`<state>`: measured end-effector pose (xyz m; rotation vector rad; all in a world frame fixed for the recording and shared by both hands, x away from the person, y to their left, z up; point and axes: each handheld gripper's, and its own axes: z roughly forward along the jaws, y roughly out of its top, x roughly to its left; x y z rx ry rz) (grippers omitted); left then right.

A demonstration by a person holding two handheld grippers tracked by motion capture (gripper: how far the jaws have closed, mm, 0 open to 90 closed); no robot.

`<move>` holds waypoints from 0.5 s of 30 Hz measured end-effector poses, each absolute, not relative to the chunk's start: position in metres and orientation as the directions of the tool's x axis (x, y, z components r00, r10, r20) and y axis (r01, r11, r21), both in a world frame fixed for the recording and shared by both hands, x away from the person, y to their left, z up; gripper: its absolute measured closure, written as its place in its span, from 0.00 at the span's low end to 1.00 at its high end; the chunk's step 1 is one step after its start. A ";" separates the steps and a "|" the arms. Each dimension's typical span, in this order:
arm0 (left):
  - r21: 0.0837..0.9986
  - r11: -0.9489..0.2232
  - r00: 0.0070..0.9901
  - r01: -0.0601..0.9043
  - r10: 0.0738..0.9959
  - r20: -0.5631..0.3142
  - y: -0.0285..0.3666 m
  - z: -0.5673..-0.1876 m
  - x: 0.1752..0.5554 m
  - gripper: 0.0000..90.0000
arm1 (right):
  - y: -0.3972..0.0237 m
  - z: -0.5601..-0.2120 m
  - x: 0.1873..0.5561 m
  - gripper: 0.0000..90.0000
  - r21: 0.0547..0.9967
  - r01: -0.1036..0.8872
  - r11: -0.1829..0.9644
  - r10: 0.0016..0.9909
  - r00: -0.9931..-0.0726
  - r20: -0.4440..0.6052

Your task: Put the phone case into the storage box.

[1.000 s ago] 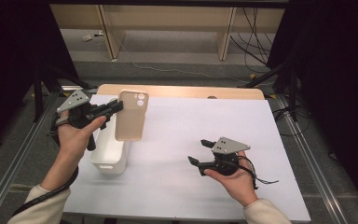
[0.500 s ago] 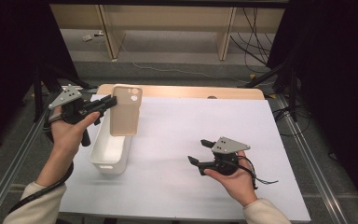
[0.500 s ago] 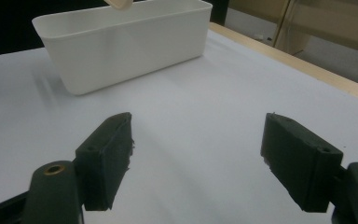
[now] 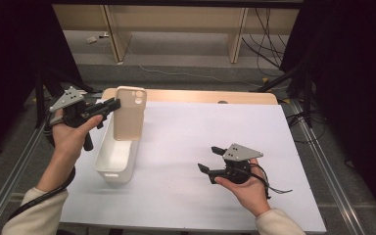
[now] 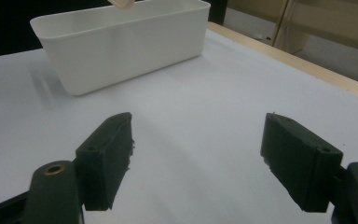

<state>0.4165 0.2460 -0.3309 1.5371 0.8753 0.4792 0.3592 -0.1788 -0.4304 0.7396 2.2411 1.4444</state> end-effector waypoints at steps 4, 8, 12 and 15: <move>0.968 0.027 0.625 0.251 0.759 -0.183 0.248 -0.331 0.419 0.92 | -0.180 -0.430 0.359 0.29 0.912 0.230 0.340 0.610 -0.792 -0.028; 0.966 0.036 0.622 0.257 0.758 -0.194 0.250 -0.332 0.420 0.92 | -0.180 -0.430 0.359 0.29 0.912 0.230 0.339 0.611 -0.791 -0.028; 0.964 0.047 0.618 0.262 0.759 -0.205 0.252 -0.333 0.422 0.92 | -0.180 -0.430 0.359 0.29 0.912 0.235 0.336 0.612 -0.790 -0.022; 0.967 0.034 0.615 0.252 0.766 -0.187 0.255 -0.333 0.424 0.92 | -0.179 -0.431 0.359 0.29 0.917 0.229 0.325 0.615 -0.788 -0.021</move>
